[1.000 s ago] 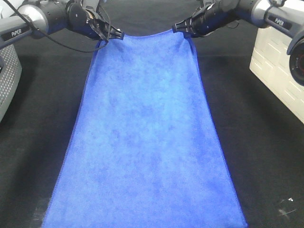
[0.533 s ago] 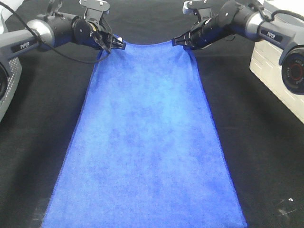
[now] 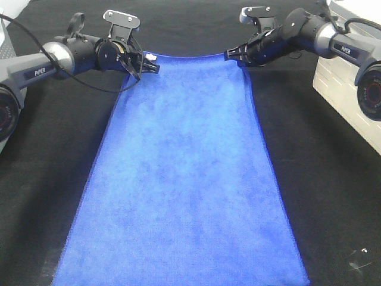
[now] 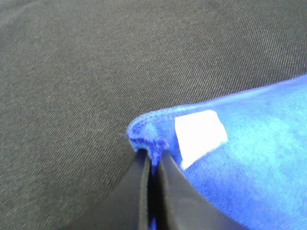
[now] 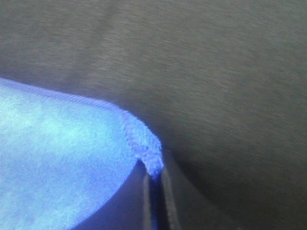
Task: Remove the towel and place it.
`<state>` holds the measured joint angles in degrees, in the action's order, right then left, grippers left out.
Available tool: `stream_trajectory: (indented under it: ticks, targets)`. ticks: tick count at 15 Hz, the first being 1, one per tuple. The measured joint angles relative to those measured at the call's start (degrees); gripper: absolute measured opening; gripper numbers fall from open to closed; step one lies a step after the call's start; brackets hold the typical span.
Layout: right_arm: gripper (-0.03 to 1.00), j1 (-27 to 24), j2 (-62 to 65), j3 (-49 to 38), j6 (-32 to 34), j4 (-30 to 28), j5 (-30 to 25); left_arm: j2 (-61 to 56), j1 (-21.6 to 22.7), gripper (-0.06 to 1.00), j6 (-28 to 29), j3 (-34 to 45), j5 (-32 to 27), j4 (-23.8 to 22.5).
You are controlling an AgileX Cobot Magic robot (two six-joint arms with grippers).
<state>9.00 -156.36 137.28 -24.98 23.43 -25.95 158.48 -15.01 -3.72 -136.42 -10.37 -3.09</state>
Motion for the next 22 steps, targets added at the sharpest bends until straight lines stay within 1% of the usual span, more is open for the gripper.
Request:
stream_trajectory:
  ticks: [6, 7, 8, 9, 10, 11, 12, 13, 14, 15, 17, 19, 20, 21, 22]
  targets:
    - [0.01, 0.00, -3.50, 0.00, 0.00, 2.69, 0.69, 0.11, 0.00, 0.00, 0.00, 0.00, 0.52, 0.00]
    - [0.03, 0.00, -3.50, 0.00, 0.00, 2.81, 0.69, 0.11, 0.00, 0.00, 0.00, 0.00, 0.92, 0.00]
    - [0.07, 0.00, -3.50, 0.00, 0.00, 2.81, 0.86, 0.11, 0.00, 0.00, 0.00, 0.06, 1.32, 0.00]
    - [0.15, 0.00, -3.50, 0.00, 0.00, 2.86, 1.03, 0.11, 0.00, 0.00, 0.00, 0.06, 1.49, 0.00]
    - [0.25, 0.00, -3.50, 0.00, 0.00, 2.86, 1.15, 0.11, 0.00, 0.00, 0.00, 0.06, 1.49, 0.00]
    - [0.38, 0.00, -3.50, 0.00, 0.00, 2.86, 1.66, 0.11, 0.00, 0.00, 0.00, 0.06, 1.49, 0.00]
    - [0.54, 0.00, -3.50, 0.00, 0.00, 2.92, 2.41, 0.11, 0.00, 0.00, 0.00, 0.06, 1.49, 0.00]
    - [0.66, 0.00, -3.50, 0.00, 0.00, 2.92, 2.81, 0.11, 0.00, 0.00, 0.00, 0.06, 1.49, 0.00]
    - [0.75, 0.00, -3.50, 0.00, 0.00, 2.92, 2.92, 0.11, 0.00, 0.00, 0.00, 0.06, 1.49, 0.00]
    - [0.79, 0.00, -3.50, 0.00, 0.00, 2.92, 2.98, 0.11, 0.00, 0.00, 0.00, 0.06, 1.49, 0.00]
    - [0.82, 0.00, -3.09, 0.00, 0.00, 1.66, 2.75, 0.11, 0.00, 0.07, 0.00, 0.06, 1.49, -0.06]
    - [0.82, 0.00, -1.49, 0.00, 0.00, 0.52, 1.20, 0.11, 0.23, 0.21, 0.00, 0.06, 1.49, -0.63]
    - [0.82, 0.00, -0.29, 0.00, 0.00, 0.40, -0.34, 0.11, 0.57, 0.31, 0.00, 0.06, 1.49, -0.86]
    - [0.82, 0.00, -0.29, 0.00, 0.00, 0.40, -0.34, 0.11, 0.57, 0.31, 0.00, 0.06, 1.49, -0.86]
    - [0.82, 0.00, 0.52, 0.00, 0.00, 0.40, -1.72, 0.11, 0.80, 0.42, 0.00, 0.06, 1.49, -0.97]
